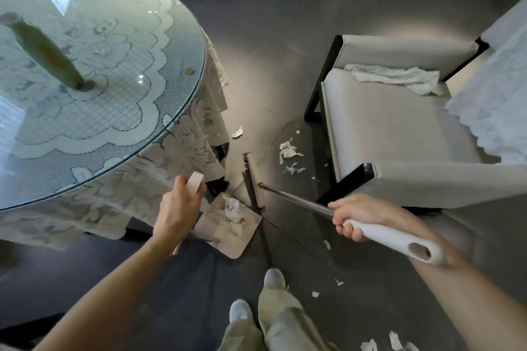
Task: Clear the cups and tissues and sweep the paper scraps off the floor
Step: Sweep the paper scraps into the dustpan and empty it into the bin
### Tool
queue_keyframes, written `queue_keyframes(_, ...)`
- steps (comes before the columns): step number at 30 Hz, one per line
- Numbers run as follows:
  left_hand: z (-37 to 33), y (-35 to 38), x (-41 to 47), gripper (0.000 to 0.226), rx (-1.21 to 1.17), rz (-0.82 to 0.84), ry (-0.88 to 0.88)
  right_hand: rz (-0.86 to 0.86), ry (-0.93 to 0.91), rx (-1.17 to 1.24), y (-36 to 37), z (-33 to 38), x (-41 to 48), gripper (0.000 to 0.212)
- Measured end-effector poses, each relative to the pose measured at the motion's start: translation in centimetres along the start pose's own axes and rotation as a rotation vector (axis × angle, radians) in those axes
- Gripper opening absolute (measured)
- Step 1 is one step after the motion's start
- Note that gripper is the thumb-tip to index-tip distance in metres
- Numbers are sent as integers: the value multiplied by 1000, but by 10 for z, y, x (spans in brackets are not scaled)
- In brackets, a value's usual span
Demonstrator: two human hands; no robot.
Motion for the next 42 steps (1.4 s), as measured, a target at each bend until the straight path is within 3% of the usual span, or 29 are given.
queue_keyframes(7, -27, 11, 6, 21, 55, 118, 170, -164, -105, 75, -36, 21, 26, 39)
queue_keyframes(10, -32, 3, 15, 15, 25, 75, 228, -264, -176, -14, -45, 36, 42, 33)
queue_keyframes(20, -42, 14, 49, 20, -59, -10, 161, -481, -231, -420, -55, 76, 105, 14)
queue_keyframes(25, -44, 33, 64, 21, -29, 39, 175, -564, -191, -649, -52, 76, 141, 27)
queue_keyframes(33, -71, 59, 83, 19, -24, 72, 188, -311, -39, -425, -8, 45, 135, 44)
queue_keyframes(38, -96, 70, 91, 20, -2, 96, 203, -305, 28, 30, 0, 46, 97, 57)
queue_keyframes(42, -95, 71, 95, 30, 5, 126, 156, -310, -48, 25, -1, 58, 74, 58)
Point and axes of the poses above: each hand's wrist, its own x-axis towards the middle knuckle, its own y-axis out of the palm, z = x × y, the point moved 8 cm from there along x, towards the middle knuckle, and after that the axes turned 8 degrees about -z, right-handed, at the moved point
